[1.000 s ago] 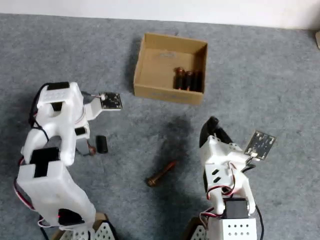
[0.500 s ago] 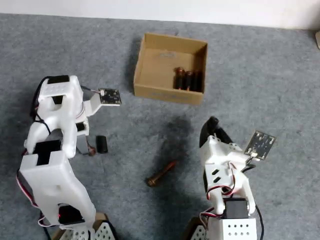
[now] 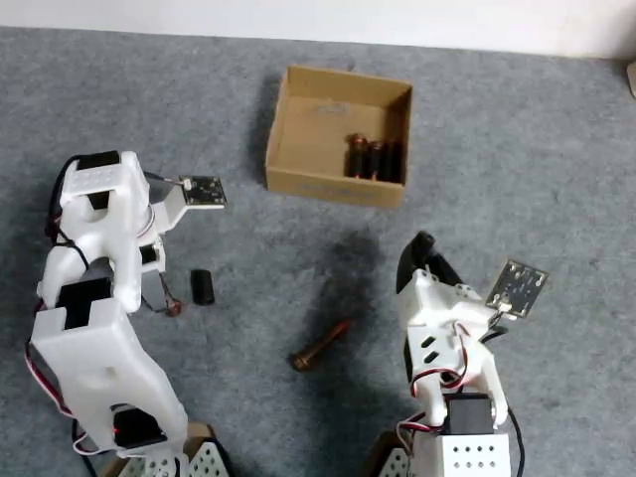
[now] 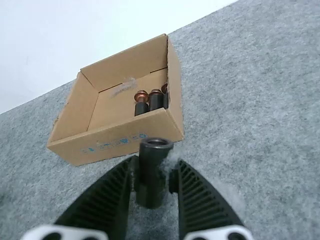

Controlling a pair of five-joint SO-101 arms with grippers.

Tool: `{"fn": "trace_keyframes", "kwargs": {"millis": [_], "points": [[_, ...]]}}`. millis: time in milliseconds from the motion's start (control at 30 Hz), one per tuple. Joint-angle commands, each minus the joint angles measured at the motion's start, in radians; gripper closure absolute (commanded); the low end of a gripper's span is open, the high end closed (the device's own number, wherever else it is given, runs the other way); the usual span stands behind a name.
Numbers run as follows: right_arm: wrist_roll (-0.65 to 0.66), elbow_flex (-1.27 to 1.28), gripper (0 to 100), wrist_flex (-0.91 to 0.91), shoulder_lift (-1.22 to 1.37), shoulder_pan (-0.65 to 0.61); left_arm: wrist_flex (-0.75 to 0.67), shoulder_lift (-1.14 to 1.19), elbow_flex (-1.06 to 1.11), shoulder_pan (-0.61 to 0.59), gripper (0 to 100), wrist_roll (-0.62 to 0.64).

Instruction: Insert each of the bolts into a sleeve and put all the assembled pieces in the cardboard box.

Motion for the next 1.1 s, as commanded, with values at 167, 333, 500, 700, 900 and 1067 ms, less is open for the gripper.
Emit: {"fn": "trace_keyframes", "kwargs": {"millis": [167,333,500,700,900,1067], "points": [[0.014,0.001,99.5,-0.033,-0.005,0.007,0.015,0.030,0.025,-0.018,93,-0.891],[0.014,0.001,99.5,-0.033,-0.005,0.007,0.017,0.035,0.021,-0.019,96,-0.891],[0.014,0.001,99.5,-0.033,-0.005,0.008,0.023,0.031,0.022,-0.016,97,-0.891],[0.014,0.001,99.5,-0.033,-0.005,0.008,0.051,-0.022,-0.013,-0.019,97,-0.873],[0.014,0.001,99.5,-0.033,-0.005,0.008,0.101,-0.133,-0.084,0.021,77,-0.710],[0.014,-0.001,99.5,-0.033,-0.005,0.008,0.094,-0.136,-0.093,0.059,74,-0.707]]}}
